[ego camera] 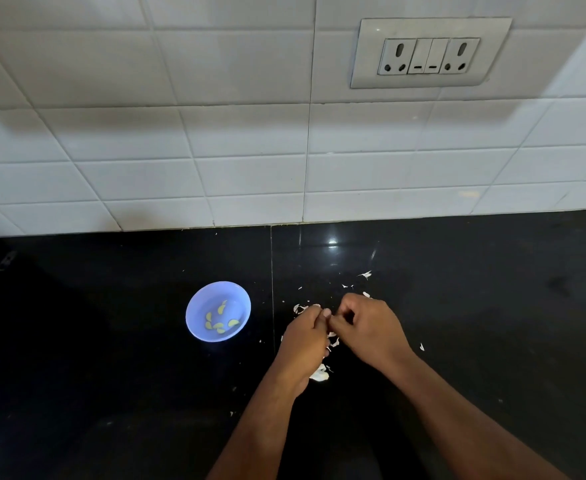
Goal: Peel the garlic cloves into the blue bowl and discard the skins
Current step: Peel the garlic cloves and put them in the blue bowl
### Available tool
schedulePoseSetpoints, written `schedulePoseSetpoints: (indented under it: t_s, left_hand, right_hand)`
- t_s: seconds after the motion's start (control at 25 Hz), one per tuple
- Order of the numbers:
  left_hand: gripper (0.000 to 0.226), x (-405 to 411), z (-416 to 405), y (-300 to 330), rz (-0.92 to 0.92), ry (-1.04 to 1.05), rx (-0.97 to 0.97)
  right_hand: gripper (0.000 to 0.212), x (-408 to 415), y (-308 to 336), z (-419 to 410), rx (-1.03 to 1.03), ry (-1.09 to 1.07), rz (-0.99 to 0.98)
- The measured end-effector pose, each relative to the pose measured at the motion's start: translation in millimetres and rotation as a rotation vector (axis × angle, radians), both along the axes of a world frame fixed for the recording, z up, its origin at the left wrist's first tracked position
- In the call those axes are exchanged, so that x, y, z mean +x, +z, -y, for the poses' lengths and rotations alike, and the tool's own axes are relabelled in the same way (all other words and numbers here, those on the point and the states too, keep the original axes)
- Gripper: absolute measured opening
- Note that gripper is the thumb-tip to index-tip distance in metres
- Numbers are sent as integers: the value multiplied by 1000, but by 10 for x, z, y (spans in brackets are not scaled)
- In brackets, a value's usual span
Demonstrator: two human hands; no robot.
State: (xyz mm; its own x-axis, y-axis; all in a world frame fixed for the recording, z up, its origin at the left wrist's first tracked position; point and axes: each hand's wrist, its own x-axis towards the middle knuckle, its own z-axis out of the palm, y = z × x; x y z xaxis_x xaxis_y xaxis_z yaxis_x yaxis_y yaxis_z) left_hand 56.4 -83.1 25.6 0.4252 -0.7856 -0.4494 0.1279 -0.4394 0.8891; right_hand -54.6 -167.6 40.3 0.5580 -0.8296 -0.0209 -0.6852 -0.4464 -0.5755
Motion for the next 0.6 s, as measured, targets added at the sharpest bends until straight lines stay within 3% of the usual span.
schedulePoseSetpoints:
  t_s: [0.2, 0.36, 0.44, 0.52, 0.56, 0.6]
  left_hand:
    - [29, 34, -11, 78, -9, 16, -103]
    - [23, 53, 14, 20, -25, 110, -109]
    - [19, 63, 24, 5, -88, 159, -113]
    - [13, 58, 20, 30, -152, 194, -135]
    - [11, 63, 13, 43, -164, 203, -152]
    - [10, 66, 6, 51, -167, 207, -172]
  right_hand:
    - [13, -43, 14, 23, 461, -206, 393]
    - [15, -77, 57, 97, 317, -218, 306]
    - [25, -77, 41, 115, 231, -256, 242]
    - [16, -67, 9, 106, 297, -215, 278]
    - [8, -45, 3, 77, 404, -182, 349]
    - [13, -23, 5, 45, 525, -170, 424]
